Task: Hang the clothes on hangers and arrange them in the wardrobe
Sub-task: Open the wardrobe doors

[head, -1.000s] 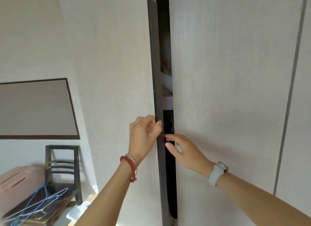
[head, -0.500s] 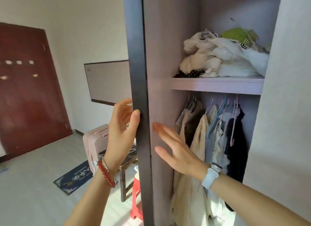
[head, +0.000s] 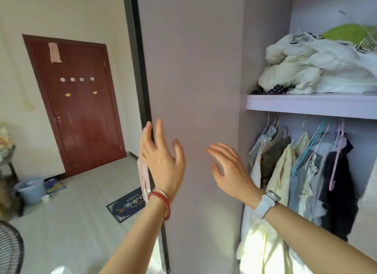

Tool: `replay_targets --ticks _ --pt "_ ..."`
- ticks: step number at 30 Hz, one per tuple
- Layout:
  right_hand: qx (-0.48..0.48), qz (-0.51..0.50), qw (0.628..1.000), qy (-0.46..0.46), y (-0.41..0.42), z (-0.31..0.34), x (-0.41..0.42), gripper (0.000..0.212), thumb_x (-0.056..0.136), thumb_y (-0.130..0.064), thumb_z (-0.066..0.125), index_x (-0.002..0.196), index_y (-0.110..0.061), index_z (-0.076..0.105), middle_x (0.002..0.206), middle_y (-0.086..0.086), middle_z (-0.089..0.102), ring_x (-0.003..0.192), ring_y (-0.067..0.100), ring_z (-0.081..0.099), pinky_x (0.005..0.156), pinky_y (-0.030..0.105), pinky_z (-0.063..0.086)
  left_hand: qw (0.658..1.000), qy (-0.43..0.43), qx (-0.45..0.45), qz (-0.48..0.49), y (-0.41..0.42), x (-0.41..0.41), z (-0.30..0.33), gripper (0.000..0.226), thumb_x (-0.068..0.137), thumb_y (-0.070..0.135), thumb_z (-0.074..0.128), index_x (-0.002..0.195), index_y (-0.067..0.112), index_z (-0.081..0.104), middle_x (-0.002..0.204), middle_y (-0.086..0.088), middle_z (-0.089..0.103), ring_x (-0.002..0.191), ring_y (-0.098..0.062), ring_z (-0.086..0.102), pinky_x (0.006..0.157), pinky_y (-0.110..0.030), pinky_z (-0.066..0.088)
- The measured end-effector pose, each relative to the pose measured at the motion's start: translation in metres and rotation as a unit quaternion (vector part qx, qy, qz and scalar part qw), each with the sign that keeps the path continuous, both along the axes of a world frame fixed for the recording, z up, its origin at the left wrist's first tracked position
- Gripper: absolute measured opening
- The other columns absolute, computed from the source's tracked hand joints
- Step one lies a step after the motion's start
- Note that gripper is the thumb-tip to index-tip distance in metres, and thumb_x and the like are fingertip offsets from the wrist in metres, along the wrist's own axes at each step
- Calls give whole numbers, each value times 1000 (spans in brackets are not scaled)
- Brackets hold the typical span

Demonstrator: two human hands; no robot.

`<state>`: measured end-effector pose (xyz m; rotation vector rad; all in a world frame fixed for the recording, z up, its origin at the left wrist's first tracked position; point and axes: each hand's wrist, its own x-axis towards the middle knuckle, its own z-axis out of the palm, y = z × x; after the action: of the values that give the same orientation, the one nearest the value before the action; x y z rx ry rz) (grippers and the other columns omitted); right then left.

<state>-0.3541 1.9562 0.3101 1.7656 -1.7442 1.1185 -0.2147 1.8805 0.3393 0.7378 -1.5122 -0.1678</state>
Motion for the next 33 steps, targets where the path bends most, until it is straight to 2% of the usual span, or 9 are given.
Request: replay_targets --ticks 3,6,10,15,18,20,24,29,33 --pt "-13 -86 996 32 34 -5 -34 31 78 -5 51 106 -1 65 112 15 64 114 35 55 95 56 40 989 -113 -80 -61 19 -31 -23 42 83 21 44 123 12 53 130 -12 49 121 -27 42 97 -35 28" --pt "20 -201 978 53 80 -12 -75 33 78 -9 49 105 -4 66 113 13 64 115 33 54 98 59 36 952 -217 -3 -214 27 -75 -35 33 88 15 46 120 15 54 116 -4 59 107 -25 55 90 -34 41" --pt "66 -374 921 82 153 -9 -131 35 73 -14 49 103 -9 67 117 12 62 118 33 52 98 64 30 917 -267 43 -292 45 -154 -34 29 90 18 43 118 19 53 97 2 67 85 -24 63 74 -29 47" --pt "110 -540 829 90 233 21 -182 44 69 -8 64 114 -9 62 132 19 51 123 43 44 93 70 29 850 -245 67 -462 98 -264 -22 37 92 19 48 128 14 45 117 -5 57 107 -22 56 88 -27 43" --pt "186 -580 790 80 263 26 -209 65 86 -25 51 144 -24 23 155 9 -1 141 37 2 106 64 14 788 -232 110 -560 138 -319 -9 66 89 23 56 144 14 21 145 -7 31 135 -22 29 111 -29 22" --pt "225 -575 783 71 274 21 -223 68 92 -31 38 145 -32 -4 145 -2 -35 139 30 -21 110 58 7 735 -219 158 -622 162 -345 3 84 85 26 64 147 17 7 151 -1 18 139 -17 18 113 -29 16" --pt "252 -554 789 77 283 18 -227 72 91 -30 40 144 -35 -9 136 -8 -45 136 25 -31 111 56 2 617 -175 246 -727 190 -367 11 75 80 17 69 139 19 23 137 -3 44 118 -17 49 97 -33 44" --pt "268 -554 786 65 294 11 -222 72 92 -26 39 143 -35 -11 137 -10 -44 128 21 -41 112 55 4 587 -126 272 -752 186 -353 -5 53 82 24 66 129 22 40 121 1 56 104 -10 58 81 -22 52" --pt "201 -541 816 10 291 -5 -195 67 94 -25 36 141 -36 -10 143 -11 -35 136 19 -29 116 47 9 558 -115 236 -787 187 -317 -10 32 88 26 58 115 41 48 112 13 61 98 -1 61 74 -15 51"
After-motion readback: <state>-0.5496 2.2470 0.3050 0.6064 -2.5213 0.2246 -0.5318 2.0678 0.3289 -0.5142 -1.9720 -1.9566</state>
